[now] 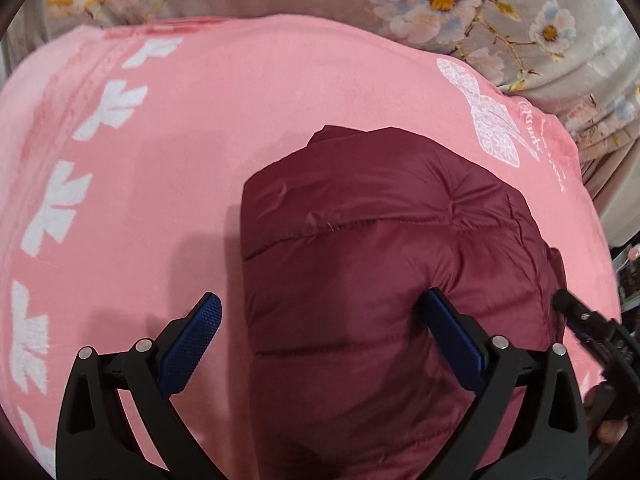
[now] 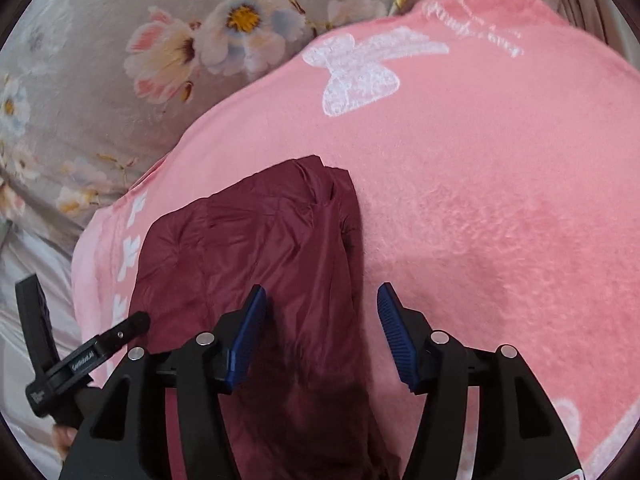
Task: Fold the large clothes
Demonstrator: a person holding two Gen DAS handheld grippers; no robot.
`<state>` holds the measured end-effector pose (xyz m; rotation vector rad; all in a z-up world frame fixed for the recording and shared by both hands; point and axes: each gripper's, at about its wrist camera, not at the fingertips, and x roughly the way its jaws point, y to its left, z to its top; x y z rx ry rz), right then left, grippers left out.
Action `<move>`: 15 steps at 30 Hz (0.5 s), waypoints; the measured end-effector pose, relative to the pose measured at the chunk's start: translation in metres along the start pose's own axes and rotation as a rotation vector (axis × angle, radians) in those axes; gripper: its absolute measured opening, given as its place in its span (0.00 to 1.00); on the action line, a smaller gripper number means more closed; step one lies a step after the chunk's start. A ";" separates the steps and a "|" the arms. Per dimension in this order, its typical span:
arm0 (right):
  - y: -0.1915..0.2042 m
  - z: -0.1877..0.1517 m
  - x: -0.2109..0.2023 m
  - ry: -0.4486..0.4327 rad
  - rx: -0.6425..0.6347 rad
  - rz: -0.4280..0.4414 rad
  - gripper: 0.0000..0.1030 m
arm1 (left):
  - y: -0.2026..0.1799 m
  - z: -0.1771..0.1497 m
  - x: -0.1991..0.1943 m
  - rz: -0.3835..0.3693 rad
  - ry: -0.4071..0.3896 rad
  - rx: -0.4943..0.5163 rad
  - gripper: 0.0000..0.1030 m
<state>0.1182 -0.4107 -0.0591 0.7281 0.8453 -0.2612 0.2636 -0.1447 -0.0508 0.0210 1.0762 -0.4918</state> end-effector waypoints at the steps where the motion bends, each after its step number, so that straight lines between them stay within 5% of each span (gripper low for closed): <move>1: -0.003 0.000 0.010 0.023 0.020 0.024 0.57 | 0.002 0.003 0.005 -0.020 0.010 -0.015 0.96; 10: -0.009 -0.009 0.028 0.012 0.015 0.117 0.65 | 0.018 0.004 0.041 -0.179 0.083 -0.127 0.96; 15: -0.007 -0.013 0.031 -0.006 -0.014 0.160 0.53 | 0.012 0.003 0.040 -0.175 0.072 -0.095 0.96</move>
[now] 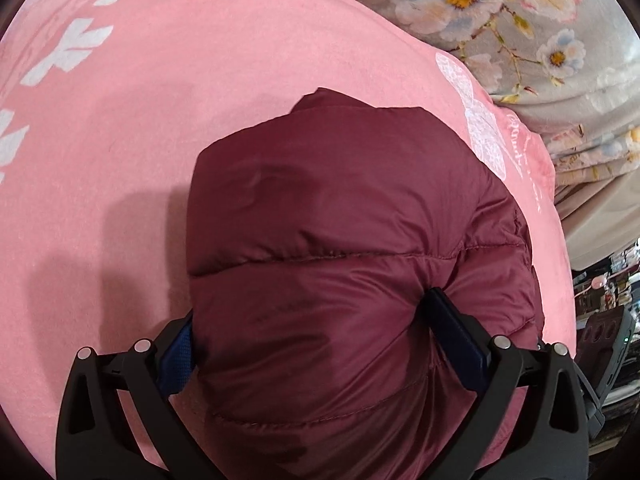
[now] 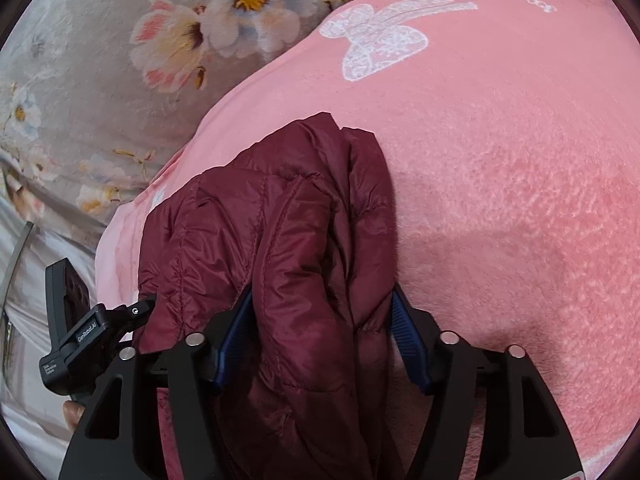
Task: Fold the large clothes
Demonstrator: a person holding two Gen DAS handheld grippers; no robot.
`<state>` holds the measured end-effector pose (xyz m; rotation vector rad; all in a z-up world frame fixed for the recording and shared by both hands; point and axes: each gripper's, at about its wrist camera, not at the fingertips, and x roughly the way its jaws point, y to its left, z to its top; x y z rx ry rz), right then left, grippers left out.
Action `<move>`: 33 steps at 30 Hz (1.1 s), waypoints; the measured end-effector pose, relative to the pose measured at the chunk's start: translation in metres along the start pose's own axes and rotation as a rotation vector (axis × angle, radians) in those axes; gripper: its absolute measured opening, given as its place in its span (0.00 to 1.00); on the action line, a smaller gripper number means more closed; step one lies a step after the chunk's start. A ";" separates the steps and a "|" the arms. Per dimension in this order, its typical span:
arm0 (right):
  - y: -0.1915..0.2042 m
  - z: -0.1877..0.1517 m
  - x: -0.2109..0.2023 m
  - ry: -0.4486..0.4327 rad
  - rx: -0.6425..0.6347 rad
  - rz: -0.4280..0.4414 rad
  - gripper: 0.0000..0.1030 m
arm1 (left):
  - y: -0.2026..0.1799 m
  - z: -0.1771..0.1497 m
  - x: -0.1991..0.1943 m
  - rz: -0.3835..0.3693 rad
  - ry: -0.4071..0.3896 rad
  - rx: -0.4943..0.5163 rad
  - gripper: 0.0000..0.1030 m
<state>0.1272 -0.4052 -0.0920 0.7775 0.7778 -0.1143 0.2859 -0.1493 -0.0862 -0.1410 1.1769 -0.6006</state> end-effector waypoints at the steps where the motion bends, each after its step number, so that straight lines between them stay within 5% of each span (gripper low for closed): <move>1: -0.001 0.000 0.001 0.001 0.008 0.016 0.47 | -0.002 0.000 0.000 0.001 0.000 0.008 0.95; 7: 0.003 -0.002 -0.008 -0.016 -0.001 0.055 0.21 | -0.016 -0.003 -0.011 0.025 -0.019 0.057 0.73; 13: 0.019 -0.004 -0.032 -0.074 -0.037 0.051 0.15 | -0.035 -0.005 -0.040 0.042 -0.066 0.115 0.42; 16: 0.030 -0.004 -0.048 -0.104 -0.055 0.058 0.15 | -0.045 -0.005 -0.057 0.026 -0.085 0.143 0.34; 33: 0.110 -0.012 -0.145 -0.305 -0.166 0.134 0.14 | -0.080 -0.009 -0.179 -0.026 -0.306 0.267 0.32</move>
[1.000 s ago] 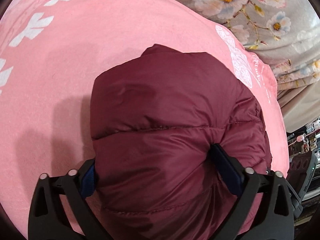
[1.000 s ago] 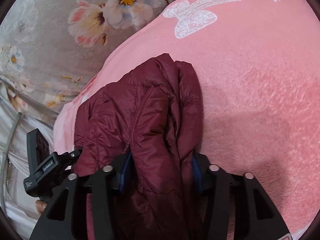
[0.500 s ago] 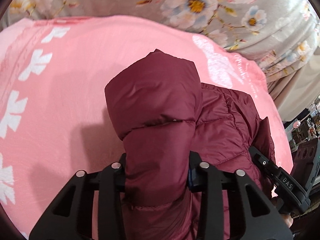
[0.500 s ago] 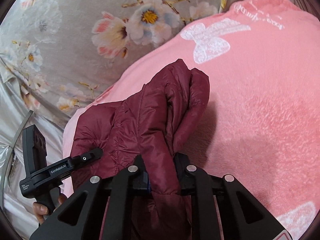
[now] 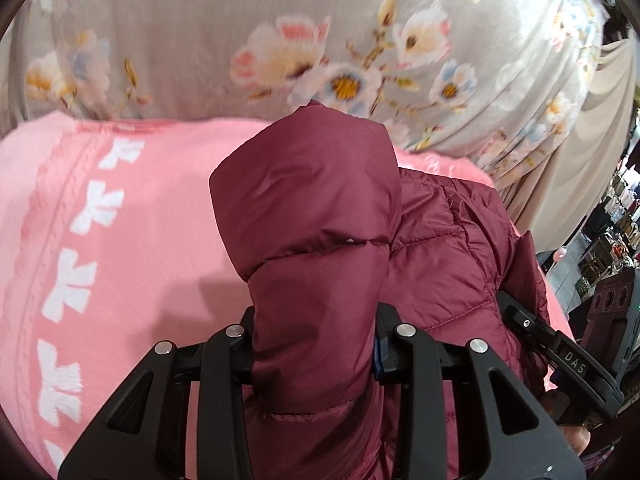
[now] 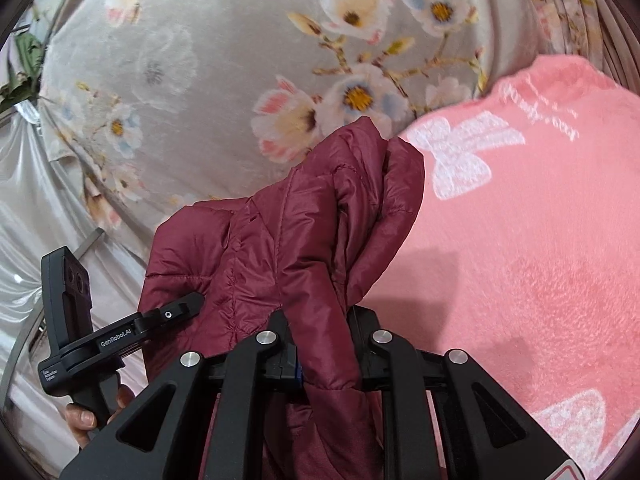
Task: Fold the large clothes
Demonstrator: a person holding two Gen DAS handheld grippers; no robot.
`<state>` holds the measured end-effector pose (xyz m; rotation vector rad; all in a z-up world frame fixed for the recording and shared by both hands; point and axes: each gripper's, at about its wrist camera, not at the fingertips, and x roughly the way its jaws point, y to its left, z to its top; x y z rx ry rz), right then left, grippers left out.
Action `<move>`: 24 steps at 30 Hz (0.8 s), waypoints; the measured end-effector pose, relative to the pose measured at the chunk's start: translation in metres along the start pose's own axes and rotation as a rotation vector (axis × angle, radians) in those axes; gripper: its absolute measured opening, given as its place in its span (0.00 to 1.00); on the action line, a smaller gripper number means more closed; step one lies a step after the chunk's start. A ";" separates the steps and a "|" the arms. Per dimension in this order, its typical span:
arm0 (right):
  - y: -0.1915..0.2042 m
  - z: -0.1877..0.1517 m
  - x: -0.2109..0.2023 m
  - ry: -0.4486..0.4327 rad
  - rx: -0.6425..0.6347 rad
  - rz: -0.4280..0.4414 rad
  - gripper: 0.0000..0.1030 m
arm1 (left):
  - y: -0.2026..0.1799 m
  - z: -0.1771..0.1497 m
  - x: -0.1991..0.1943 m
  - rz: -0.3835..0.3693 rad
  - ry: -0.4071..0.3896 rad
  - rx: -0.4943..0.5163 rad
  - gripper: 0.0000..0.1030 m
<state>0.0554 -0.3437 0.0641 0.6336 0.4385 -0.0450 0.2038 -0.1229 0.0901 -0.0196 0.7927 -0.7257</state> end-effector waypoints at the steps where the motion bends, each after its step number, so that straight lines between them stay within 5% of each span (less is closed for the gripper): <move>1: 0.008 0.003 -0.006 -0.016 -0.012 0.008 0.14 | -0.001 0.002 -0.008 -0.001 -0.017 0.008 0.32; 16: 0.122 0.037 -0.027 -0.151 -0.158 0.142 0.14 | 0.017 0.045 -0.133 0.061 -0.312 0.110 0.32; 24: 0.152 0.042 0.019 -0.122 -0.150 0.170 0.14 | 0.061 0.065 -0.134 0.122 -0.337 0.130 0.32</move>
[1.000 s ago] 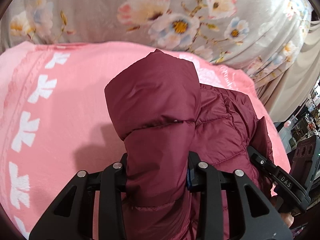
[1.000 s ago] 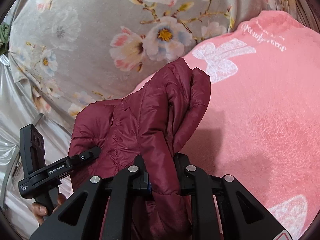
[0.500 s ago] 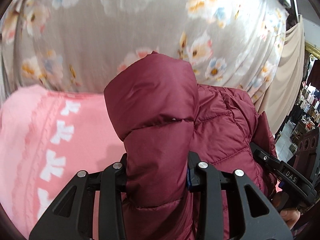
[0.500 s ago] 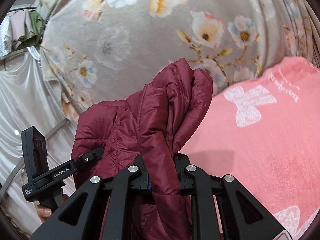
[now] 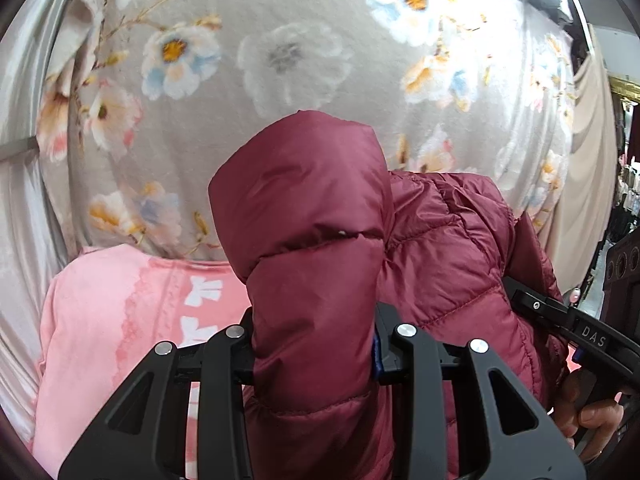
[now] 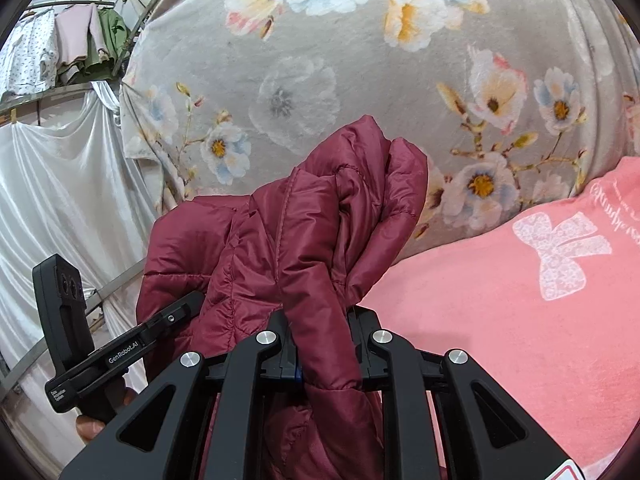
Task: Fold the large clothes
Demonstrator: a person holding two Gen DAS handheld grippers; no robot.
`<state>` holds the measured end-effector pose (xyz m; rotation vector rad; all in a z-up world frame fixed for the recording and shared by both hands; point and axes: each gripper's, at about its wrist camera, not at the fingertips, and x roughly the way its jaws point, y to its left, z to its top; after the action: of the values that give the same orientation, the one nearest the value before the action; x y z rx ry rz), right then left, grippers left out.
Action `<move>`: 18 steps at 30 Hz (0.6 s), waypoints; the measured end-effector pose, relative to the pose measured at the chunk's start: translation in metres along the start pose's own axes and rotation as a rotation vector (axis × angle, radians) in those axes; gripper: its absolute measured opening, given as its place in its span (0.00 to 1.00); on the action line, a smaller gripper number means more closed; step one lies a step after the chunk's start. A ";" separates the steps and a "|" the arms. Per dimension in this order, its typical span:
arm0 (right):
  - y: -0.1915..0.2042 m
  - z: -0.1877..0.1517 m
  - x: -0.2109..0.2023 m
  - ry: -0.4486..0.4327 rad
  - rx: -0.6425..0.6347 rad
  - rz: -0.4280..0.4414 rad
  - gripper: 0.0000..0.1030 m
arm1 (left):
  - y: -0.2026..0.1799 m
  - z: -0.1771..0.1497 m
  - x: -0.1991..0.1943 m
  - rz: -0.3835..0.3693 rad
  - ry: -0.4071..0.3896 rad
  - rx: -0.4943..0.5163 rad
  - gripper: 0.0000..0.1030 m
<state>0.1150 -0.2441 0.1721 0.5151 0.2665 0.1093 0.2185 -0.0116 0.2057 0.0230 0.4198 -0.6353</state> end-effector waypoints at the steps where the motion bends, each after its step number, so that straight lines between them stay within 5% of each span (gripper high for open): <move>1: -0.001 -0.002 0.011 0.013 0.007 -0.001 0.14 | 0.005 -0.001 0.004 0.003 0.004 -0.003 0.32; 18: -0.052 -0.057 0.162 0.214 0.039 -0.084 0.14 | 0.086 -0.058 0.145 0.066 0.204 -0.058 0.32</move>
<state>0.2567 -0.2343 0.0620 0.5307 0.5001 0.0772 0.3522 -0.0166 0.0872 0.0464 0.6323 -0.5575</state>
